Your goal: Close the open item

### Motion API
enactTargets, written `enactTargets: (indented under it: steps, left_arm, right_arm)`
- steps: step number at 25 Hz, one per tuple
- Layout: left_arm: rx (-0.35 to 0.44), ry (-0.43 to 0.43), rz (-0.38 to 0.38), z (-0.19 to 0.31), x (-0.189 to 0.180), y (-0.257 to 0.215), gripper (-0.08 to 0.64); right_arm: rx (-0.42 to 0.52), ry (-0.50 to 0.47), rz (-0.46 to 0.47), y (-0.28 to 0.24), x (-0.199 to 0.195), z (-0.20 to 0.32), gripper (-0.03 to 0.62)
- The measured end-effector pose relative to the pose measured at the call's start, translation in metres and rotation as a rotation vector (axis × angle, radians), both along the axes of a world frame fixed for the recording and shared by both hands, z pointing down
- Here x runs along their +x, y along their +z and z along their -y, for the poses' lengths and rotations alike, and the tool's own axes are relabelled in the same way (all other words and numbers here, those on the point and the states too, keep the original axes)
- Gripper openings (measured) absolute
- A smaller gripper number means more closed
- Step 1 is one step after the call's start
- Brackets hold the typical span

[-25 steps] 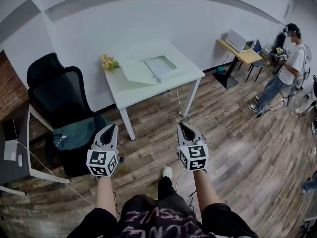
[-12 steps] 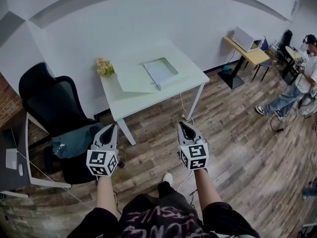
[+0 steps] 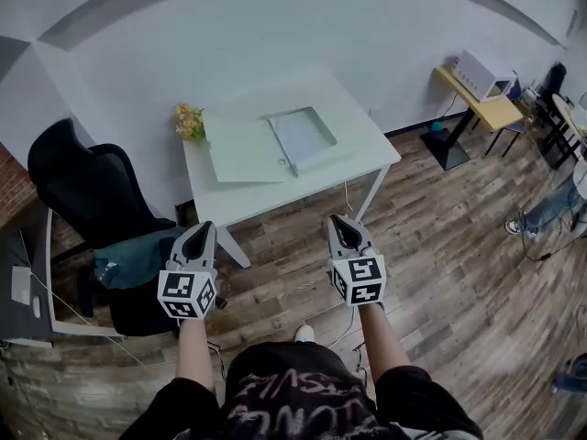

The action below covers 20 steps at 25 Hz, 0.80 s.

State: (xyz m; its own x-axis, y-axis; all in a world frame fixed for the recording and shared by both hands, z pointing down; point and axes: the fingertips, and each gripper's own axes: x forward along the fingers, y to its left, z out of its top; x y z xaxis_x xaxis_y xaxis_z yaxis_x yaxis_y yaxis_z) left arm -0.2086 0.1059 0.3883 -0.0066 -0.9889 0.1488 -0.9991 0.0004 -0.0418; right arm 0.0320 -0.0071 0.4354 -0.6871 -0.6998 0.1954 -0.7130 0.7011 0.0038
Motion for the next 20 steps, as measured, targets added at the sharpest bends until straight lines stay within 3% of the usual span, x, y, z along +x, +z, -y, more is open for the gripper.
enactTargets:
  steps: [9,20]
  left_arm:
    - [-0.015,-0.043,-0.004,0.04,-0.022,0.006,0.012]
    - [-0.041,-0.083,-0.017,0.112,-0.083,0.031,0.013]
  right_arm:
    - [-0.016,-0.02,0.004,0.006,-0.011,0.047,0.028]
    - [-0.026,-0.044,-0.022,0.028,-0.067,0.125,0.026]
